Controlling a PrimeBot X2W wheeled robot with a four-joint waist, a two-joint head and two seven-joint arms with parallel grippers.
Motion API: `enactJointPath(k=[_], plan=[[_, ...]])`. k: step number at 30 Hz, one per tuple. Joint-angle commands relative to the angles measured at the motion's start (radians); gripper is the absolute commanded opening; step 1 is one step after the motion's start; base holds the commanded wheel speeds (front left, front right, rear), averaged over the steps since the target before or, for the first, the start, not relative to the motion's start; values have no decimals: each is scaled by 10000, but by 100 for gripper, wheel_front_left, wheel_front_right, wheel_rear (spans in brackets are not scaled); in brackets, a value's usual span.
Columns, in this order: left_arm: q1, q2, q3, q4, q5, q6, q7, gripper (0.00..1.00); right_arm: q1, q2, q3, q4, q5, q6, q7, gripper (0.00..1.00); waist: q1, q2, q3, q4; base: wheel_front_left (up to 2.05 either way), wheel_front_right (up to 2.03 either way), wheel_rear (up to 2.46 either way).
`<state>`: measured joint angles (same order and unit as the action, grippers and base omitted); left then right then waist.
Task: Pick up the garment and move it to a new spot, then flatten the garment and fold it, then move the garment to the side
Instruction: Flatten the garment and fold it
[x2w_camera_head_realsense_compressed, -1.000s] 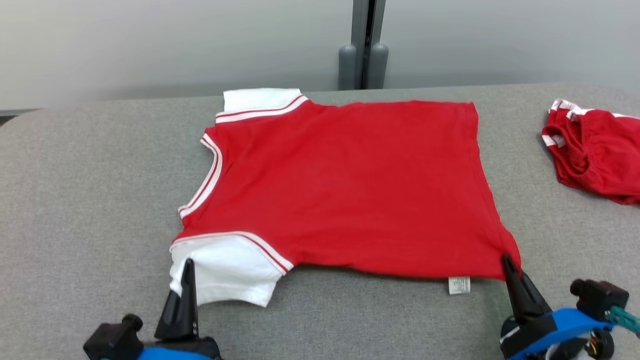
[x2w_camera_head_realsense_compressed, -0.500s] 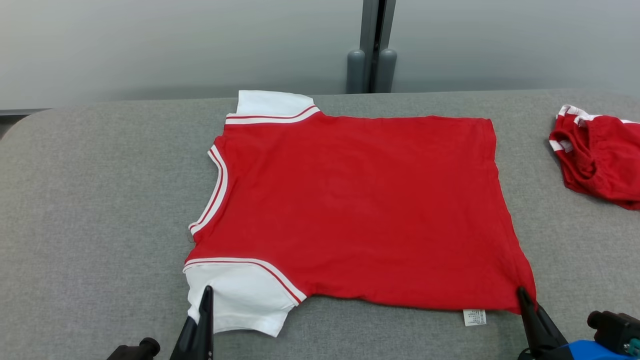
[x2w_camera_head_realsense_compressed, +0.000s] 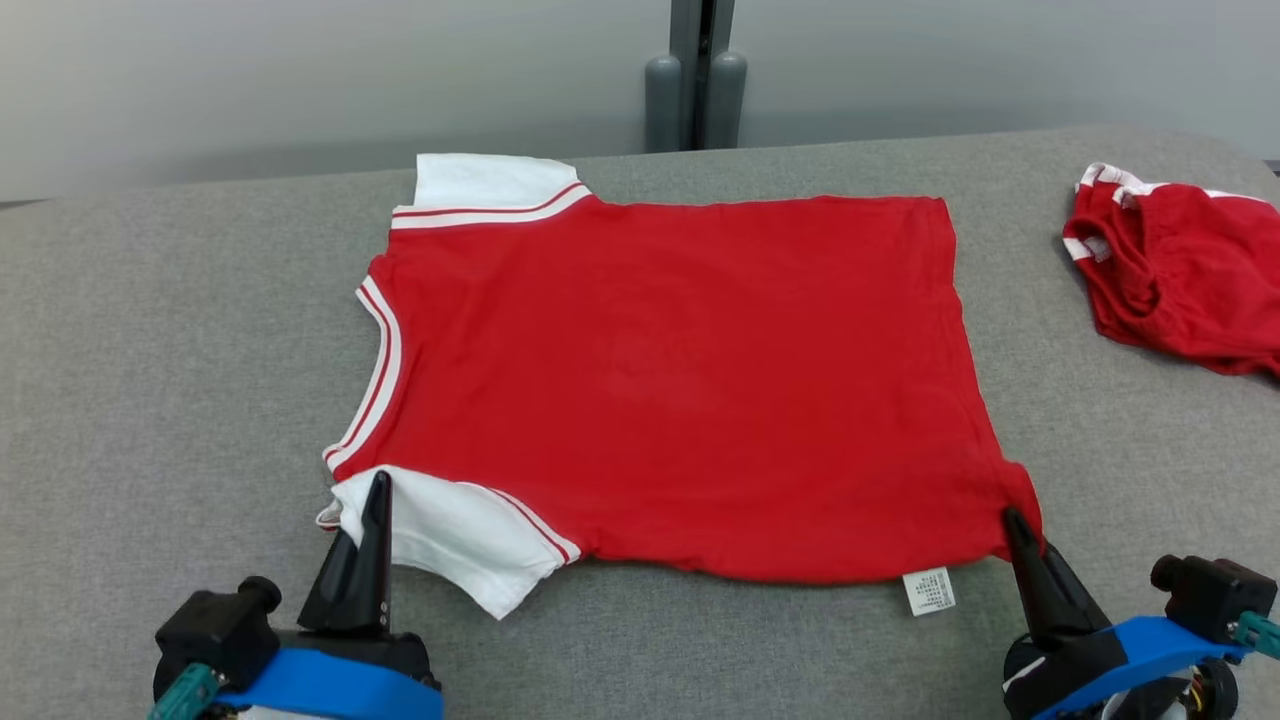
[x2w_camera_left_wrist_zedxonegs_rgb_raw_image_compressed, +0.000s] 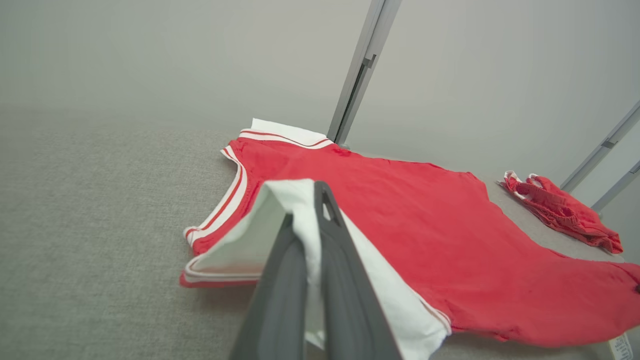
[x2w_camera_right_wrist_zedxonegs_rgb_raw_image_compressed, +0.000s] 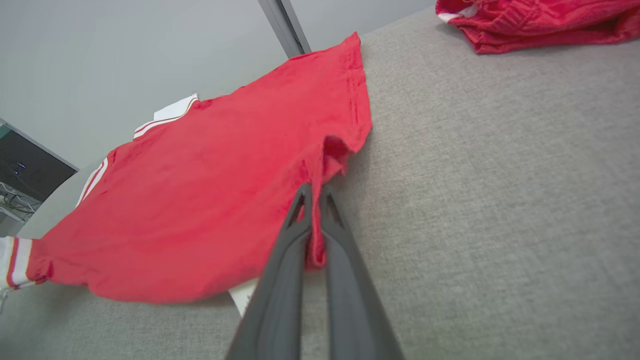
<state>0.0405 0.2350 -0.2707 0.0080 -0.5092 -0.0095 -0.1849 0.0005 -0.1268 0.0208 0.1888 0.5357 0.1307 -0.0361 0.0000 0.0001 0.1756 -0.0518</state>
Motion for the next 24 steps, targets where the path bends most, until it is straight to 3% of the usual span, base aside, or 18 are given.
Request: enactJointPath(k=[1,16,24], plan=[[-327,79,40,82,95,-76,38,0,-207,71,16,-75,108,1,54,0,0,-1,96,-37,0,0,0],[-2485,492,84,1594,164,-577,19,0,-1325,-47,56,-113,381,1,489,0,0,-1,951,-276,0,0,0],[-3803,442,-101,2913,128,-834,-139,0,-2126,-176,101,209,497,1,685,0,0,-1,1395,-256,0,0,0]])
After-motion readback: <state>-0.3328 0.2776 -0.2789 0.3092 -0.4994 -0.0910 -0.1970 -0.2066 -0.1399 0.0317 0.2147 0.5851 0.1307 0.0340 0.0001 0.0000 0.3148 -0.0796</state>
